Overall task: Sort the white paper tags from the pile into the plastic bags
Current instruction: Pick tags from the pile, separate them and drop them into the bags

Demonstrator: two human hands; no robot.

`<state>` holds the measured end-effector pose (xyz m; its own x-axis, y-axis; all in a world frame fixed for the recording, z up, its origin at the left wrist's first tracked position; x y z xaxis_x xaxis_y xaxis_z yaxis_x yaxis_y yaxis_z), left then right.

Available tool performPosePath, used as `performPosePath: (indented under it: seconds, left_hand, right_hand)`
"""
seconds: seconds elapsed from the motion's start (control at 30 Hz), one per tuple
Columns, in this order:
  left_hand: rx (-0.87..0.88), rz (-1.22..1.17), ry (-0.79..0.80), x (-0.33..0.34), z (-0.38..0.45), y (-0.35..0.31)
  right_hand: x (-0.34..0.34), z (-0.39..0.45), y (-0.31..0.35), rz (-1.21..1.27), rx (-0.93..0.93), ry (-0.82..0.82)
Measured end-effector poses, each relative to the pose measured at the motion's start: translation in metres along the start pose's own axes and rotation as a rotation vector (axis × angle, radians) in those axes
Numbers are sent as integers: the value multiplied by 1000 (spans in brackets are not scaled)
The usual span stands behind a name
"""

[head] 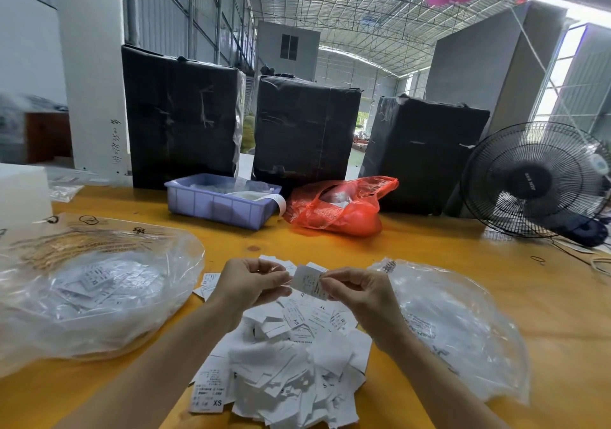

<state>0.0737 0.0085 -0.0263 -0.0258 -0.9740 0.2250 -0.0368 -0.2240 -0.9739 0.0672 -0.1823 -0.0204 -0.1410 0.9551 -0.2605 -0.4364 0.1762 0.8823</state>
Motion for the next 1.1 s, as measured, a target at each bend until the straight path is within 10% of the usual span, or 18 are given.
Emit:
performPosePath:
  seconds: [0.23,0.37,0.67,1.1]
  left_hand:
    - [-10,-44,49,8,-4,-1]
    - [2,-73,92,14,-6,-1]
    - [6,-46,123,18,-10,-3]
    - [-6,-3,175,27,-15,-1]
  right_hand:
    - [5,1,-2,269,215,120]
    - [7,-1,-3,-91,207,183]
    - [-3,6,2,515,316,-59]
    - [7,0,11,265,198,-182]
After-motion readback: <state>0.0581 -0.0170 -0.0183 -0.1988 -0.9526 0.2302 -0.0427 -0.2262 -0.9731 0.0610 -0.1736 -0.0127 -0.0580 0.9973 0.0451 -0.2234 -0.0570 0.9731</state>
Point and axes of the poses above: each hand's wrist, its own z-axis towards the middle knuckle, its own x-axis out of the palm, y = z × x, the point moved 2 cm from there along z, towards the middle knuckle, and after that the axes turned 6 degrees about y, right-handed, at the moved point
